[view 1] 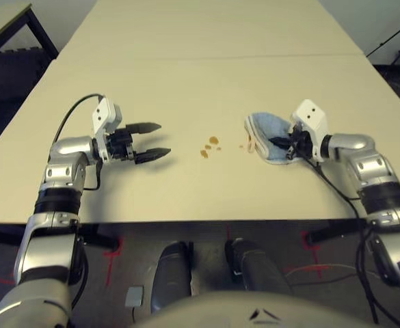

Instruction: Wipe the water off the table with a rag.

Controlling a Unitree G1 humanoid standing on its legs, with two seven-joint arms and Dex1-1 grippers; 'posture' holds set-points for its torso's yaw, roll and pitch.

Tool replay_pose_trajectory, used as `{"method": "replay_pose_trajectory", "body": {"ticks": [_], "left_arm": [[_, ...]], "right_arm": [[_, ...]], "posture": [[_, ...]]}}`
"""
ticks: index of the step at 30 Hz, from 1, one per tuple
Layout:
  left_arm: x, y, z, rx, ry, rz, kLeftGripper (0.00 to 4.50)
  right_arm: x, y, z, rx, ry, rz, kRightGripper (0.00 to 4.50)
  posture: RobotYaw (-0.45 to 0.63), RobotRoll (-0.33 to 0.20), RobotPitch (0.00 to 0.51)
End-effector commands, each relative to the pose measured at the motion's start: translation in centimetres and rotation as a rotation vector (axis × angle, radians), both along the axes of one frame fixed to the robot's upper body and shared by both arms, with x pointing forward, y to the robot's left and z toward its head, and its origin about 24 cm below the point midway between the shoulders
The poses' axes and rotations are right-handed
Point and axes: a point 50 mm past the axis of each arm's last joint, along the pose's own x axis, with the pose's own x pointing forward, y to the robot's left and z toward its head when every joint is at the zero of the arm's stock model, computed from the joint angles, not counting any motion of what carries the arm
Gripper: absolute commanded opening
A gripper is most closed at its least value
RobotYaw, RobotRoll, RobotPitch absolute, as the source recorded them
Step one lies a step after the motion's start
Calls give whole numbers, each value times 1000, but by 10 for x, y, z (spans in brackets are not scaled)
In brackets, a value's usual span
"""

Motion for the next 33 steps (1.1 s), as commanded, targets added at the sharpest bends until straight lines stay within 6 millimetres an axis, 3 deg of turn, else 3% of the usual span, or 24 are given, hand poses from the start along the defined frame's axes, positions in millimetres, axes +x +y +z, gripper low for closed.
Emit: {"method": "replay_pose_trajectory", "body": {"ticks": [1,9,21,27,33], "left_arm": [[-1,0,-2,29,7,-14,4500],[-1,0,-4,30,9,-12,4500],[-4,5,-8,33,23,1,4500],[-5,8,-8,37,26,14,4500],[-5,8,-10,35,29,19,4500]], "right_arm": [[-21,-6,-14,-37,166,58,55],[-37,-21,3,-12,258,51,54],[6,-10,2,205,33,-429,54],[24,-13,29,390,-71,-594,53],[29,-14,54,515,-77,-604,53]], "posture": [[-260,0,126],[-258,0,124],[-245,0,122],[-244,0,122],[-246,0,122]]}}
